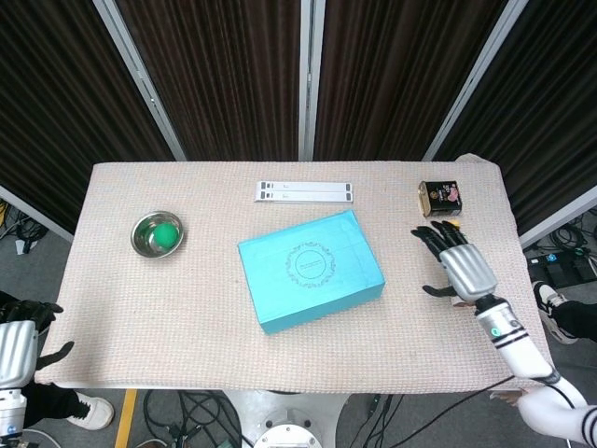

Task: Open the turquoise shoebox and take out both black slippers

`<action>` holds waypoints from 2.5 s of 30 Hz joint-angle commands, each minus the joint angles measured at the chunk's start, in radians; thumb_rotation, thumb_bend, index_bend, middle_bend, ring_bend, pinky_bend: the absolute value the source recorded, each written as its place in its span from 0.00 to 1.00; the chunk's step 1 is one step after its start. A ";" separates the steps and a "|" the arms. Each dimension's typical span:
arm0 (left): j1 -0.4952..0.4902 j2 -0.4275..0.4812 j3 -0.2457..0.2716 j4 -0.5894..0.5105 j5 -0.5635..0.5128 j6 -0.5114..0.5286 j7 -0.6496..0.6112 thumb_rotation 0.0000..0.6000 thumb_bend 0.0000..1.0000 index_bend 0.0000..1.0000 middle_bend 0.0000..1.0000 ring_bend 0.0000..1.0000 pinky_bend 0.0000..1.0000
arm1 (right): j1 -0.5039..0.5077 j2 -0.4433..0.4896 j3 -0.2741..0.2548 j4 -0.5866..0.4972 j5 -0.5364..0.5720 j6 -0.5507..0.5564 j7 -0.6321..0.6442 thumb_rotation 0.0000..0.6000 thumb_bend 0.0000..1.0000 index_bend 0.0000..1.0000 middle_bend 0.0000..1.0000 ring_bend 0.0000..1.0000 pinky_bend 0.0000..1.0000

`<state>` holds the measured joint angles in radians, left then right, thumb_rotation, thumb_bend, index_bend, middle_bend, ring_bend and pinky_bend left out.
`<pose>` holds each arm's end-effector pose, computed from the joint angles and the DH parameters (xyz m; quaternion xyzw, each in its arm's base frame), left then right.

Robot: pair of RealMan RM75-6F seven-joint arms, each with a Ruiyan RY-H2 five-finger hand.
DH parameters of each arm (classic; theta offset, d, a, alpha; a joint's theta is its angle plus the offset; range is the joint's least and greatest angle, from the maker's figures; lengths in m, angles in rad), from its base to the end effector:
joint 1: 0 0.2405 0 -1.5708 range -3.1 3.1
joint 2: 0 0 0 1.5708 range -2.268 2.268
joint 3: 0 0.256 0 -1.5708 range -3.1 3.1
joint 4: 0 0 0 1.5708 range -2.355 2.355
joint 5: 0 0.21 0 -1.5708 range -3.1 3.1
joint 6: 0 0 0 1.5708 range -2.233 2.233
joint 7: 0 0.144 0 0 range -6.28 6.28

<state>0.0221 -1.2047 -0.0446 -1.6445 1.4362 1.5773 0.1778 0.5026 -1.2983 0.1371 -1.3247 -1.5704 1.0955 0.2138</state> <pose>-0.3187 0.1449 0.1437 -0.5498 -0.3932 -0.3450 0.6512 -0.2525 -0.3253 0.0891 0.7112 -0.3637 0.4200 0.4307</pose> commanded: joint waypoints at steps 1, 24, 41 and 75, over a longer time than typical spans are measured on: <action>0.008 0.006 0.001 0.000 -0.005 0.008 -0.005 1.00 0.00 0.41 0.45 0.27 0.22 | 0.065 -0.095 0.019 0.093 -0.006 -0.039 -0.027 1.00 0.00 0.09 0.09 0.00 0.00; 0.024 -0.005 0.004 0.042 0.005 0.018 -0.053 1.00 0.00 0.41 0.45 0.27 0.22 | 0.178 -0.228 -0.100 -0.017 -0.160 0.012 -0.070 1.00 0.00 0.08 0.09 0.00 0.00; 0.042 -0.002 0.009 0.037 0.001 0.029 -0.069 1.00 0.00 0.41 0.45 0.27 0.22 | 0.193 -0.369 -0.092 0.275 -0.160 0.085 -0.144 1.00 0.03 0.10 0.12 0.00 0.00; 0.037 0.017 0.004 0.010 0.015 0.021 -0.050 1.00 0.00 0.41 0.46 0.27 0.22 | 0.182 -0.335 0.158 0.067 0.312 -0.145 0.887 1.00 0.65 0.49 0.39 0.11 0.05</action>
<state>0.0590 -1.1874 -0.0403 -1.6346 1.4510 1.5980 0.1274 0.6776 -1.6889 0.2246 -1.1737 -1.3669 1.0568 1.0317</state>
